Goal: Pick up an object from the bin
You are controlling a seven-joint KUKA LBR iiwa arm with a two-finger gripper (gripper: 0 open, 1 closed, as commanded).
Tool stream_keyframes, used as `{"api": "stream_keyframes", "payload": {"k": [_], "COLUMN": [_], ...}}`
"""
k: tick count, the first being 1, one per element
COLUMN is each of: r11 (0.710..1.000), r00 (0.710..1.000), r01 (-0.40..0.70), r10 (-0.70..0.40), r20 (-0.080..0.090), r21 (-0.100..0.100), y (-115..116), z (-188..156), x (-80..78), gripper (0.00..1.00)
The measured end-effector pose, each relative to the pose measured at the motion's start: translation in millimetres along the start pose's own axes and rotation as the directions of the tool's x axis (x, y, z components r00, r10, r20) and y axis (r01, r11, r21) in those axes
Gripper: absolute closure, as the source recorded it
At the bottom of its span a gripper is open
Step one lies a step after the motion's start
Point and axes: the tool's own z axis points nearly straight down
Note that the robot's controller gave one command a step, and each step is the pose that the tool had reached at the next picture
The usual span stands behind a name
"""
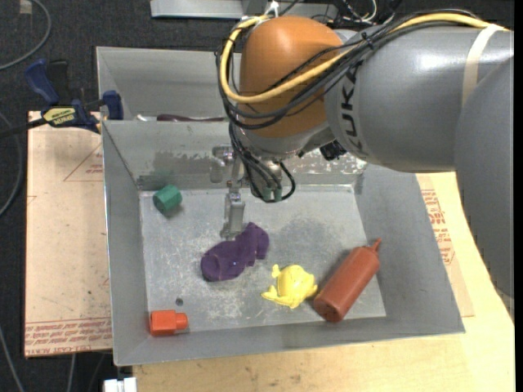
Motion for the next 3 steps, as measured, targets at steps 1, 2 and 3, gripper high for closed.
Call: {"api": "stream_keyframes", "payload": {"k": [1, 2, 3], "r11": [0.996, 0.994, 0.977], "r00": [0.996, 0.994, 0.977], "r01": [0.084, 0.112, 0.214], "r10": [-0.084, -0.112, -0.214], "r20": [0.005, 0.003, -0.009], "r21": [-0.002, 0.000, -0.002], "y": [-18.4, -26.1, -28.4], "z": [26.7, 41.4, 95.4], "x": [19.4, 25.9, 38.1], "gripper": [0.00, 0.00, 0.00]}}
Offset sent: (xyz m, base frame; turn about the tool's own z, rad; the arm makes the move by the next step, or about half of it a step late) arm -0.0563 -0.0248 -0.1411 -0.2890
